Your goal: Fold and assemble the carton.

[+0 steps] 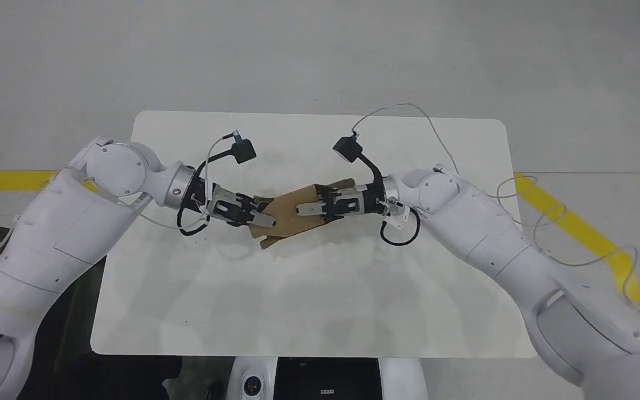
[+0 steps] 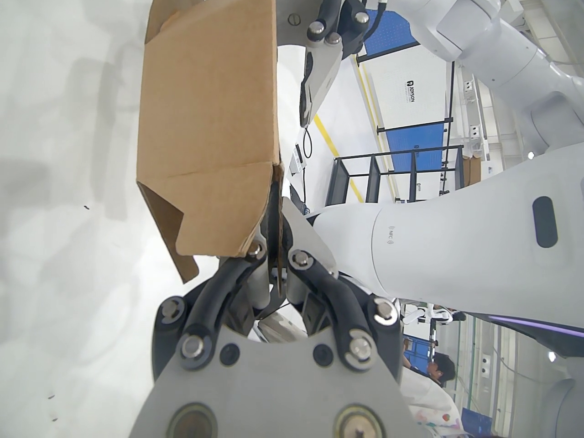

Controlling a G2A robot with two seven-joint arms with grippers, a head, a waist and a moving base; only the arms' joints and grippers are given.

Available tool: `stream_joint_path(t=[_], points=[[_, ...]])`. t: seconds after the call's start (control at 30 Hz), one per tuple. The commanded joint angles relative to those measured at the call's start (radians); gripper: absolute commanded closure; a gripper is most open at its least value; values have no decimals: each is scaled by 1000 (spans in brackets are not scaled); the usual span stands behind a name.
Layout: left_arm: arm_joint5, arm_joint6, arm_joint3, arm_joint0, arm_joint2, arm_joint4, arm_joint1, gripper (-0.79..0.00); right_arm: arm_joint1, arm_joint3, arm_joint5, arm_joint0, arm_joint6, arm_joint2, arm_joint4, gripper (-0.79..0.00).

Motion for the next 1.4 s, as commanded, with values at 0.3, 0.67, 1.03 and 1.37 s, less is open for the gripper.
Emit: stream_joint_path(t=[0.3, 0.67, 1.03, 1.37], points=[[-5, 5, -3, -7, 11, -2, 5, -785, -2, 15, -6, 15, -6, -34, 18, 0], [11, -11, -9, -3, -1, -95, 11, -785, -1, 60, -50, 22, -50, -37, 16, 0], [76, -76, -25, 17, -39, -294, 14, -785, -9, 82, -101, 14, -101, -22, -10, 0], [94, -94, -22, 24, -45, -324, -15, -785, -10, 57, -119, -11, -119, -2, -46, 0]])
